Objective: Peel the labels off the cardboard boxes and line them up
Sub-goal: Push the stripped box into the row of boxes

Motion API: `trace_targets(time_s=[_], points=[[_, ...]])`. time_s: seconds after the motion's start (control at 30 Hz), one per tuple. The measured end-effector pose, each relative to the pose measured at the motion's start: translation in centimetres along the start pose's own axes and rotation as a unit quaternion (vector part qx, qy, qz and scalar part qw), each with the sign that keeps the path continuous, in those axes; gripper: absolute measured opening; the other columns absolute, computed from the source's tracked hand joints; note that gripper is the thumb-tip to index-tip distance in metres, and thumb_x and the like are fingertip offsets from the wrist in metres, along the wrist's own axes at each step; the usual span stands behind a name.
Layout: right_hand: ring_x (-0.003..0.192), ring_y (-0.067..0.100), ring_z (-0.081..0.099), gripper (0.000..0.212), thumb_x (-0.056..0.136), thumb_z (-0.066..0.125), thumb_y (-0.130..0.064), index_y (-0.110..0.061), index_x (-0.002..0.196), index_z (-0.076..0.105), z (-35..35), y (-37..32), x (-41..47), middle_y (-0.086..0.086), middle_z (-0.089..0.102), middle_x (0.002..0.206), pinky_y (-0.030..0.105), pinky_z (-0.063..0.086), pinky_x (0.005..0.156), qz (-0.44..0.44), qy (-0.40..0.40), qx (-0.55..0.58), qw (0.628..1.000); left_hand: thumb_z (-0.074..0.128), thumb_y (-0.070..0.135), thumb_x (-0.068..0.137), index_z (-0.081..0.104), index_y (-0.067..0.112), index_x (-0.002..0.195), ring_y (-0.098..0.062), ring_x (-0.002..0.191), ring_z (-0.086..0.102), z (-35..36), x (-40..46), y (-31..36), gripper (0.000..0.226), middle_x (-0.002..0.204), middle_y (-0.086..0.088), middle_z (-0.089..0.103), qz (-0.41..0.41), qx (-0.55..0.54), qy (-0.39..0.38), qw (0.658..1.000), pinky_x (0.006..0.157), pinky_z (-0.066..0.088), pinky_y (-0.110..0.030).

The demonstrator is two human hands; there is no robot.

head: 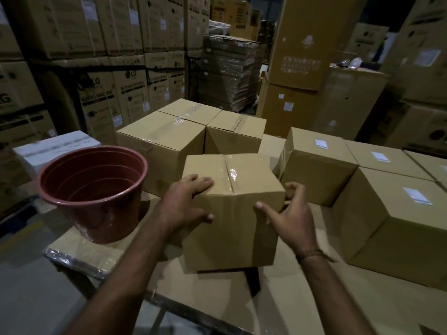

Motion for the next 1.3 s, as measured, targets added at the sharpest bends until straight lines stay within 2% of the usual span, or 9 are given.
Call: trace_targets(time_s=[0.07, 0.13, 0.23, 0.33, 0.47, 0.7, 0.9, 1.13, 1.3], points=[[0.117, 0.011, 0.060, 0.114, 0.072, 0.089, -0.065, -0.054, 0.162, 0.020, 0.8, 1.3, -1.4, -0.009, 0.058, 0.138, 0.038, 0.061, 0.089, -0.008, -0.017, -0.052, 0.998, 0.097, 0.031, 0.066, 0.048, 0.032, 0.154, -0.015, 0.155, 0.026, 0.5, 0.5, -0.4, 0.101, 0.160, 0.015, 0.044, 0.042, 0.055, -0.020, 0.997, 0.126, 0.026, -0.039], [0.106, 0.009, 0.057, 0.109, 0.082, 0.083, -0.063, -0.058, 0.164, 0.011, 1.6, 1.9, -2.8, -0.010, 0.053, 0.128, 0.025, 0.054, 0.080, -0.030, -0.036, -0.102, 0.994, 0.094, 0.031, 0.072, 0.044, 0.031, 0.157, -0.016, 0.156, 0.023, 1.2, 0.8, -0.9, 0.098, 0.163, 0.015, 0.040, 0.055, 0.109, -0.032, 0.992, 0.126, 0.025, -0.039], [0.103, 0.013, 0.054, 0.087, 0.087, 0.076, -0.063, -0.055, 0.160, 0.030, 2.8, 2.3, -3.6, -0.007, 0.046, 0.114, 0.030, 0.058, 0.084, -0.054, -0.031, -0.131, 0.989, 0.085, 0.035, 0.083, 0.033, 0.038, 0.161, -0.016, 0.158, 0.017, 2.1, 1.2, -2.0, 0.094, 0.169, 0.016, 0.028, 0.054, 0.187, -0.025, 0.981, 0.127, 0.023, -0.049], [0.108, 0.012, 0.051, 0.079, 0.085, 0.076, -0.064, -0.044, 0.156, 0.049, 3.6, 2.0, -3.1, -0.006, 0.045, 0.117, 0.032, 0.060, 0.086, -0.060, -0.019, -0.152, 0.986, 0.076, 0.044, 0.090, 0.022, 0.044, 0.162, -0.016, 0.159, 0.013, 2.4, 1.8, -2.8, 0.090, 0.172, 0.012, 0.020, 0.048, 0.254, -0.002, 0.966, 0.127, 0.005, -0.057], [0.129, 0.019, 0.055, 0.078, 0.087, 0.078, -0.060, -0.036, 0.156, 0.052, 5.0, 0.8, -2.3, 0.001, 0.047, 0.149, 0.039, 0.061, 0.096, -0.050, 0.005, -0.160, 0.986, 0.064, 0.052, 0.097, 0.012, 0.042, 0.164, -0.021, 0.161, 0.009, 2.0, 2.9, -3.2, 0.085, 0.174, 0.006, 0.013, 0.010, 0.306, 0.025, 0.952, 0.124, -0.007, -0.064], [0.148, 0.028, 0.045, 0.075, 0.097, 0.072, -0.048, -0.036, 0.163, 0.040, 8.3, -0.1, 0.7, 0.004, 0.034, 0.171, 0.046, 0.052, 0.109, 0.004, 0.011, -0.140, 0.990, 0.071, 0.050, 0.093, 0.003, 0.040, 0.165, -0.022, 0.161, 0.007, -1.6, 6.4, -5.7, 0.099, 0.175, 0.002, 0.009, -0.006, 0.287, 0.044, 0.957, 0.127, 0.002, -0.061], [0.152, 0.031, 0.041, 0.072, 0.100, 0.072, -0.037, -0.034, 0.164, 0.039, 10.2, -0.3, 5.1, 0.005, 0.034, 0.172, 0.048, 0.045, 0.118, 0.030, 0.009, -0.135, 0.990, 0.076, 0.045, 0.090, 0.022, 0.040, 0.162, -0.022, 0.158, 0.018, -4.4, 10.5, -7.9, 0.089, 0.172, 0.002, 0.022, -0.008, 0.256, 0.038, 0.966, 0.128, 0.011, -0.057], [0.150, 0.029, 0.046, 0.074, 0.098, 0.076, -0.038, -0.034, 0.163, 0.042, 11.5, 0.2, 8.6, 0.007, 0.042, 0.169, 0.040, 0.043, 0.117, 0.038, 0.010, -0.139, 0.990, 0.086, 0.043, 0.080, 0.026, 0.034, 0.162, -0.024, 0.159, 0.017, -6.1, 16.0, -8.6, 0.102, 0.171, 0.001, 0.024, -0.003, 0.250, 0.003, 0.968, 0.127, 0.017, -0.051], [0.149, 0.029, 0.048, 0.075, 0.097, 0.076, -0.039, -0.035, 0.163, 0.041, 12.7, -0.6, 9.6, 0.006, 0.041, 0.169, 0.043, 0.047, 0.117, 0.036, 0.015, -0.135, 0.990, 0.087, 0.045, 0.079, 0.041, 0.028, 0.156, -0.023, 0.148, 0.038, -5.6, 18.7, -9.1, 0.092, 0.162, -0.001, 0.042, -0.003, 0.264, -0.023, 0.964, 0.124, 0.025, -0.048]])
Point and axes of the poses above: each hand's wrist, its own x-axis towards the middle knuckle, its own z-axis out of the palm, y = z × x, the point moved 4 cm from there along x, towards the middle knuckle
